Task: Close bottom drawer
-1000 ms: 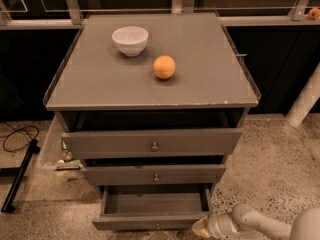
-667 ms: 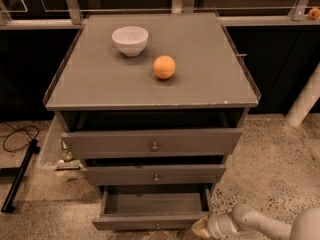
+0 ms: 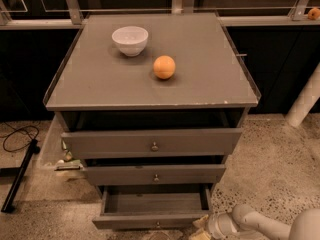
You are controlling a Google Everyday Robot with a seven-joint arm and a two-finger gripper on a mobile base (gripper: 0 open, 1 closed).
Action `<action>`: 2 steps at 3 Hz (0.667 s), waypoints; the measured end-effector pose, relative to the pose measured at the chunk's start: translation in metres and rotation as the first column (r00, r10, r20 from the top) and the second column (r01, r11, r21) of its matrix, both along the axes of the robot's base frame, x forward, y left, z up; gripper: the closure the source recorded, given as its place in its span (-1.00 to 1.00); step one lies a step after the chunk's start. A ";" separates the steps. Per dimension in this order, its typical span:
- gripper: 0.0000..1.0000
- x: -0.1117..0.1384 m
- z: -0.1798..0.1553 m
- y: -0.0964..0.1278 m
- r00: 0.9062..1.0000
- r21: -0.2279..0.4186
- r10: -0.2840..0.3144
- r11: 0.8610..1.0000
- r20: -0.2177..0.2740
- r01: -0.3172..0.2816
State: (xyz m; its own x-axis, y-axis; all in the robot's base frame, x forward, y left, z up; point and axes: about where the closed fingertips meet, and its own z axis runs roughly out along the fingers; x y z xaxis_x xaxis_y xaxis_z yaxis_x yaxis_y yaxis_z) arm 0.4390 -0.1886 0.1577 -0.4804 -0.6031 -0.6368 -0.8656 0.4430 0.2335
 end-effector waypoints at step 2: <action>-1.00 0.033 0.018 0.011 0.995 -0.009 0.024 1.000 0.094 -0.023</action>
Offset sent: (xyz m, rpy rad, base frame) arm 0.1513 0.0418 0.0934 -0.0289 -0.4053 0.0879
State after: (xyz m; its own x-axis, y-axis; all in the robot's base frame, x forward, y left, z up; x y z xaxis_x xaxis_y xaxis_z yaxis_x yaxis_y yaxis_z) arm 0.4724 -0.1778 0.1758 -0.4040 -0.6185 -0.6740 -0.8939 0.4235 0.1473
